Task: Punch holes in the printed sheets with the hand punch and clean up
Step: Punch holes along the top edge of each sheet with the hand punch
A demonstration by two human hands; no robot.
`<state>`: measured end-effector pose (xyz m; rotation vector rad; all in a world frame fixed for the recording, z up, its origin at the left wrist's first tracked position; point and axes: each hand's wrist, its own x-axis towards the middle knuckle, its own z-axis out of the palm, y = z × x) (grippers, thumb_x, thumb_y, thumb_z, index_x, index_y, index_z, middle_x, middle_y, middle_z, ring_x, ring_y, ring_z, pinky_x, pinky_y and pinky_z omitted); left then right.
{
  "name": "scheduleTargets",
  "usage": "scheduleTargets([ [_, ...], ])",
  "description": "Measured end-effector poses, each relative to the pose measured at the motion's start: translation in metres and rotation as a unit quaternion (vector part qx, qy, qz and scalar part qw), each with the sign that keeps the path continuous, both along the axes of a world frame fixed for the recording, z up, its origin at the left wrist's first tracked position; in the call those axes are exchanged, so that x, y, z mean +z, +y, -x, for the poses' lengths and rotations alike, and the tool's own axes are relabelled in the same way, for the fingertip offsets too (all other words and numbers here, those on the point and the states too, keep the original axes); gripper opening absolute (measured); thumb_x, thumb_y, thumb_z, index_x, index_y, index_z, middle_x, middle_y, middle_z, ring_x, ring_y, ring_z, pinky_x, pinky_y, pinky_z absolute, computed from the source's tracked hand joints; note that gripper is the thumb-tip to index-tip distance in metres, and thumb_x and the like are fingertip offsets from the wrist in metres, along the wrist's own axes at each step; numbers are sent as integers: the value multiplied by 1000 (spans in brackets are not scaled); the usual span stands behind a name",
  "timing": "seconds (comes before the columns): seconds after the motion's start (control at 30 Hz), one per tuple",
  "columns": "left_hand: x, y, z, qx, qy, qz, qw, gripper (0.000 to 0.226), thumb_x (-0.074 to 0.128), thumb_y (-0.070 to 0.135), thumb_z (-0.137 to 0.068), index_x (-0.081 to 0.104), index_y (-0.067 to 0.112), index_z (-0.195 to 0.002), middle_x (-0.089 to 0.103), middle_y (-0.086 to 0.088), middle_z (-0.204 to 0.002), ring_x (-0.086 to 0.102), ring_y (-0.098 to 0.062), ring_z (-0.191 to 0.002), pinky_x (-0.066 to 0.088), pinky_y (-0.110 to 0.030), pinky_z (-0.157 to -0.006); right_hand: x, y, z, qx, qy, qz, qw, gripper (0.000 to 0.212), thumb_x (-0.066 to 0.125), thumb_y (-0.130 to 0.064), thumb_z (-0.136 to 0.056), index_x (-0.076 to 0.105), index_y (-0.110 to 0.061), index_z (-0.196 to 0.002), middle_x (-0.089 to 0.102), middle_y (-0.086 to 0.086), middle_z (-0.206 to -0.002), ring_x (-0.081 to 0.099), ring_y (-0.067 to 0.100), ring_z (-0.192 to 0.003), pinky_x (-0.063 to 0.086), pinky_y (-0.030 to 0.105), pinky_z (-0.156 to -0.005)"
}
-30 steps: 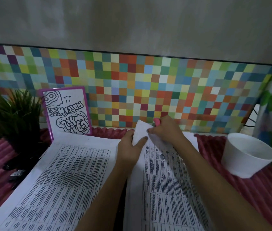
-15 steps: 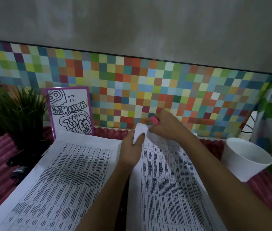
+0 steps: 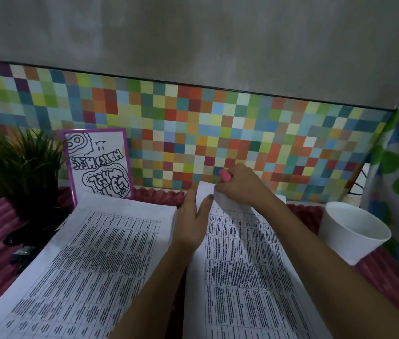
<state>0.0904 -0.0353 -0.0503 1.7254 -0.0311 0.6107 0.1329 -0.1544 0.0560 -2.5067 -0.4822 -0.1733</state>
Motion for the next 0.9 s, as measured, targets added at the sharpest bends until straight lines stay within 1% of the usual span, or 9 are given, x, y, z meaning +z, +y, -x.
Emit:
scheduleTargets([
  [0.13, 2, 5, 0, -55, 38, 67, 995, 23, 61, 41, -92, 65, 21, -102, 71, 3, -96, 67, -13, -95, 54, -39, -88, 1, 1, 1, 8, -1, -14, 1000, 39, 63, -11, -82, 37, -14, -53, 39, 4, -60, 40, 20, -54, 27, 27, -52],
  [0.23, -4, 8, -2, -102, 107, 51, 988, 27, 65, 42, -89, 70, 28, -112, 74, 12, -103, 68, -7, -99, 53, -38, -94, 0, 1, 1, -3, -17, -11, 1000, 31, 61, -12, -84, 47, -14, -56, 48, 6, -67, 50, 24, -63, 33, 27, -53],
  [0.3, -5, 7, -2, -106, 106, 32, 988, 25, 64, 37, -91, 70, 26, -113, 74, 11, -104, 69, -7, -98, 54, -37, -93, -3, 2, 5, -13, -46, -3, 999, 16, 57, -16, -89, 70, -15, -80, 63, 6, -89, 61, 26, -83, 46, 30, -65],
  [0.37, -2, 5, 0, -106, 87, 32, 990, 22, 64, 32, -92, 70, 24, -112, 74, 12, -102, 69, -4, -95, 55, -30, -87, -3, 1, 10, -12, -81, -6, 997, 22, 55, -21, -92, 74, -20, -104, 61, -1, -98, 59, 23, -89, 44, 30, -71],
  [0.43, 2, 4, 3, -104, 72, 54, 991, 16, 65, 25, -92, 72, 21, -106, 74, 14, -89, 68, 2, -79, 51, -18, -72, -2, 1, 14, 9, -69, 26, 997, 15, 59, -23, -91, 72, -15, -92, 53, -9, -81, 53, 18, -74, 38, 28, -63],
  [0.5, 4, 4, 5, -97, 64, 70, 991, 11, 66, 21, -91, 72, 20, -101, 73, 13, -80, 66, 0, -69, 49, -17, -64, -4, 2, 14, 27, -18, 40, 999, 15, 65, -19, -85, 67, -6, -77, 52, -3, -69, 51, 19, -64, 36, 26, -55],
  [0.6, 4, 4, 4, -100, 56, 71, 991, 17, 67, 23, -90, 72, 20, -106, 75, 0, -96, 71, -21, -91, 56, -41, -81, -2, 2, 9, 0, -13, -13, 1000, 20, 61, -16, -85, 62, -4, -70, 56, 5, -68, 54, 22, -62, 39, 25, -55],
  [0.77, 5, 3, 5, -115, 52, 79, 989, 20, 66, 23, -91, 71, 19, -111, 75, 3, -101, 70, -14, -96, 56, -42, -89, 8, -1, 1, -35, 12, -21, 999, 32, 60, -19, -89, 40, -12, -64, 40, 0, -64, 43, 16, -56, 28, 25, -51],
  [0.9, 8, 0, 6, -98, 45, 88, 990, 19, 57, 29, -96, 72, 23, -108, 75, 4, -97, 70, -15, -94, 56, -40, -87, 10, 0, -2, -39, 24, -23, 999, 29, 59, -18, -88, 43, -12, -64, 43, 1, -65, 45, 21, -60, 34, 27, -55],
])
